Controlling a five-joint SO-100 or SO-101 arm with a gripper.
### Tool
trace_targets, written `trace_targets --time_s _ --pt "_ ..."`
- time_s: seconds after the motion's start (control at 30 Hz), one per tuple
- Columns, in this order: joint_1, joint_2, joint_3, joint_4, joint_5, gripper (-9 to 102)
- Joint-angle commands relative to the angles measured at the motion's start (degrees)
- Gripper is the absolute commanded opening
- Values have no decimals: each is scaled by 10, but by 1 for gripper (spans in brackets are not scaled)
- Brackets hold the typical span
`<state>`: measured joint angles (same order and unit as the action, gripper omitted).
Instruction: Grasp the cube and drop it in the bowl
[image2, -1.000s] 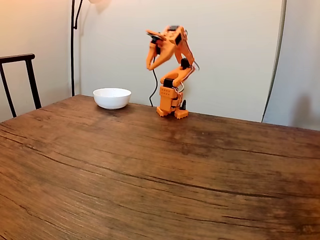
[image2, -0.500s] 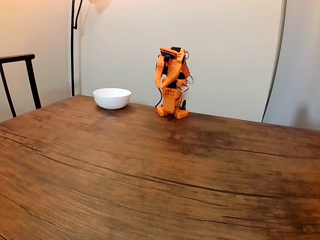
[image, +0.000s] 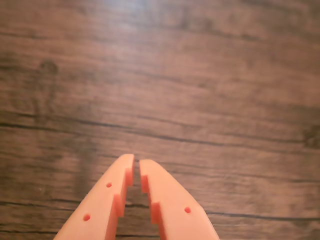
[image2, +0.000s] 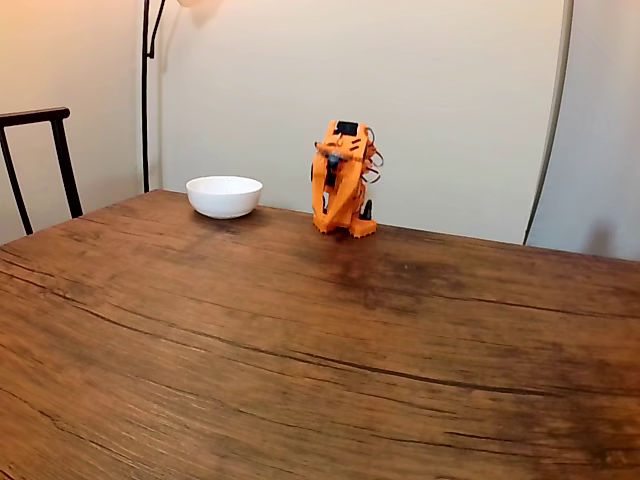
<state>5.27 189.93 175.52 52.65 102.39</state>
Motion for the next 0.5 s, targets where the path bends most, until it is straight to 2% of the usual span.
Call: trace_targets --time_s 0.0,0.23,0.47 --pt "-3 4 10 -9 -9 -1" --pt "4 4 27 15 -9 -1" --pt "5 4 27 74 -9 0"
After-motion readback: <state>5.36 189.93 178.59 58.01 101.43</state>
